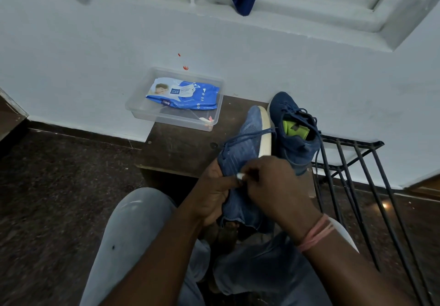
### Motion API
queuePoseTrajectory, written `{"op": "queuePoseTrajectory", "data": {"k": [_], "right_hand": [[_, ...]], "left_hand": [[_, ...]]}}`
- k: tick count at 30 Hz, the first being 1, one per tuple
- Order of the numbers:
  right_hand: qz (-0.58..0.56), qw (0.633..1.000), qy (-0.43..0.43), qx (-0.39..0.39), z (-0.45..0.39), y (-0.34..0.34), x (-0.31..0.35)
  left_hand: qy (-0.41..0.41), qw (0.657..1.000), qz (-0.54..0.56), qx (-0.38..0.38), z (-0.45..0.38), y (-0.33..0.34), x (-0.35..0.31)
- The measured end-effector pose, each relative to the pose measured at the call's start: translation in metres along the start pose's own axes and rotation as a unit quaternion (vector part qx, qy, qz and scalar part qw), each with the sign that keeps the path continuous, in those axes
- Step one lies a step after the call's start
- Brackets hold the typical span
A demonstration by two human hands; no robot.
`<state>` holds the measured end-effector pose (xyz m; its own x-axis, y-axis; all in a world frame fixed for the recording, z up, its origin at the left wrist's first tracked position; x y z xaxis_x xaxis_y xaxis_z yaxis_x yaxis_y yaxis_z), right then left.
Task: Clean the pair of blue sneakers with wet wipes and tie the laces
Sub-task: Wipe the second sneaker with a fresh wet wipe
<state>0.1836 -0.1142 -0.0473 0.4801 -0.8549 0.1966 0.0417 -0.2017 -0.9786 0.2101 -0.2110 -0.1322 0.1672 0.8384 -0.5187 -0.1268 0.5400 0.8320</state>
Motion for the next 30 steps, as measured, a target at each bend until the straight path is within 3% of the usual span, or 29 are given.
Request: {"op": "queuePoseTrajectory", "data": {"k": [2, 7, 14, 17, 19, 24, 30], "right_hand": [[0.023, 1.0, -0.011, 0.006, 0.005, 0.0, 0.004], [-0.012, 0.992, 0.026, -0.124, -0.019, -0.017, -0.03], [-0.024, 0.996, -0.079, -0.029, 0.002, -0.001, -0.002], [-0.016, 0.994, -0.019, -0.109, -0.023, -0.014, -0.031], [-0.021, 0.992, -0.008, -0.122, -0.025, -0.014, -0.031], [-0.035, 0.995, -0.087, -0.019, 0.009, 0.001, 0.007], [-0.034, 0.989, 0.022, -0.141, -0.012, -0.02, -0.041]], "left_hand": [[-0.002, 1.0, 0.005, -0.003, 0.001, 0.0, 0.001], [-0.002, 1.0, -0.002, 0.007, -0.001, -0.003, 0.001], [-0.002, 1.0, 0.006, -0.004, 0.003, -0.001, -0.001], [-0.005, 1.0, -0.003, 0.007, 0.001, 0.0, 0.0], [-0.005, 1.0, -0.004, 0.0, 0.001, -0.003, -0.002], [-0.002, 1.0, 0.014, -0.001, 0.005, -0.002, -0.002], [-0.008, 1.0, 0.008, 0.012, 0.004, 0.001, -0.004]]}}
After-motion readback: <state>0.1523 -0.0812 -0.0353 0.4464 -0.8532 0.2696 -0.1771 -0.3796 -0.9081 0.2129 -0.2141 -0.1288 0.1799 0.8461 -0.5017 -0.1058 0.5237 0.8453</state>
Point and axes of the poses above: each hand's wrist, its own z-axis away from the middle knuckle, its own y-axis out of the palm, x = y × z, the point moved 7 cm from there along -z, towards the middle knuckle, and after that the axes turned 14 degrees about z, right-handed, at the moved point
